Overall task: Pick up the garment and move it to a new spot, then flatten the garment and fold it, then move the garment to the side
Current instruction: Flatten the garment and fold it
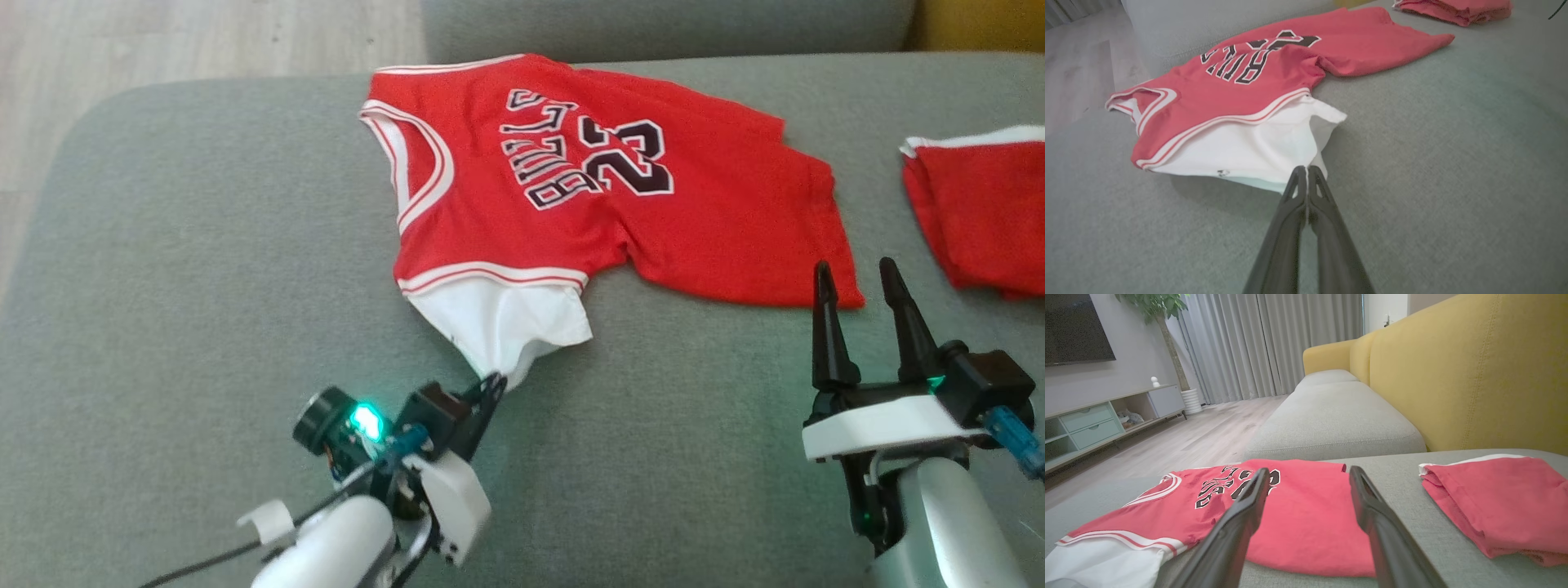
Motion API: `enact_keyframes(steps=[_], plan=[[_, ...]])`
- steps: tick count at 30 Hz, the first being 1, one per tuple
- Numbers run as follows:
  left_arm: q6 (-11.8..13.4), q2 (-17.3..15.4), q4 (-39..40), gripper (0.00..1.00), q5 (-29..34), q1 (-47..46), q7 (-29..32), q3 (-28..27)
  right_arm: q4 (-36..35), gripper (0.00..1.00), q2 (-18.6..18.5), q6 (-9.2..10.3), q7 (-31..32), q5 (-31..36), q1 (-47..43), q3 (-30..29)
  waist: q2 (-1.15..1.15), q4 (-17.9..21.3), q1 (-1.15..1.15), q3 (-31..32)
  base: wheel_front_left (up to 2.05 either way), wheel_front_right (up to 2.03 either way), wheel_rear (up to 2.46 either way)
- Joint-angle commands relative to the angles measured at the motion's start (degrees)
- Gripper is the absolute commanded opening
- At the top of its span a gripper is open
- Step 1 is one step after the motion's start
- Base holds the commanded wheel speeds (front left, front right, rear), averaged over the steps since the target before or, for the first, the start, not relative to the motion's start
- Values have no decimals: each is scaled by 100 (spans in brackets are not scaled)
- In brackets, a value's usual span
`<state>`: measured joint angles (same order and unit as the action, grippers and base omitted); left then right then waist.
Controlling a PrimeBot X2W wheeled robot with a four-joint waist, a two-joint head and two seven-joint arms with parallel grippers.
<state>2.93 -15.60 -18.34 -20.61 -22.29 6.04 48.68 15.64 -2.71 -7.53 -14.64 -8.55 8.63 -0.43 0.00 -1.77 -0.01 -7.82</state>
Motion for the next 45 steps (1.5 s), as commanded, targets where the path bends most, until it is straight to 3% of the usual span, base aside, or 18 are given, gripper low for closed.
enact_keyframes(steps=[1, 4, 12, 19, 24, 31, 38, 44, 45], plan=[[-36, -148, 258, 19, 40, -73, 117, -87, -138, 100, -17, 4, -36, -5, 26, 129, 0, -99, 1, 60, 0, 0, 0], [-56, -208, 395, 100, 7, 76, 351, 32, -99, 100, -17, 4, -36, -6, 26, 138, 0, -163, 1, 90, 0, 0, 0], [100, -310, 763, 100, -114, 208, 389, -71, -36, 100, -17, 4, -36, -10, 22, 142, 0, -230, 1, 108, 0, 0, 0], [597, -310, 839, 100, -436, 107, -158, -848, -69, 100, -17, 4, -36, 22, 59, 166, 0, -164, 1, 9, 0, 0, 0], [888, -254, 410, 100, -627, -127, -695, -1427, -147, 100, -17, 4, -36, 22, 132, 211, 0, 15, 1, -201, 0, 0, 0], [704, -147, -409, 100, -844, -576, -961, -1665, -301, 100, -17, 4, -36, 23, 233, 236, 0, 293, 1, -586, 0, 0, 0], [284, -68, -1426, 100, -1041, -1111, -821, -1662, -416, 100, -17, 4, -36, 12, 349, 255, 0, 557, 1, -949, 0, 0, 0], [111, -28, -2135, 100, -1130, -1361, -599, -1614, -433, 100, -17, 4, -36, -14, 357, 248, 0, 653, 1, -1013, 0, 0, 0], [45, -17, -2216, 21, -1154, -1392, -561, -1597, -430, 100, -17, 4, -36, -17, 360, 247, 0, 660, 1, -1014, 0, 0, 0]])
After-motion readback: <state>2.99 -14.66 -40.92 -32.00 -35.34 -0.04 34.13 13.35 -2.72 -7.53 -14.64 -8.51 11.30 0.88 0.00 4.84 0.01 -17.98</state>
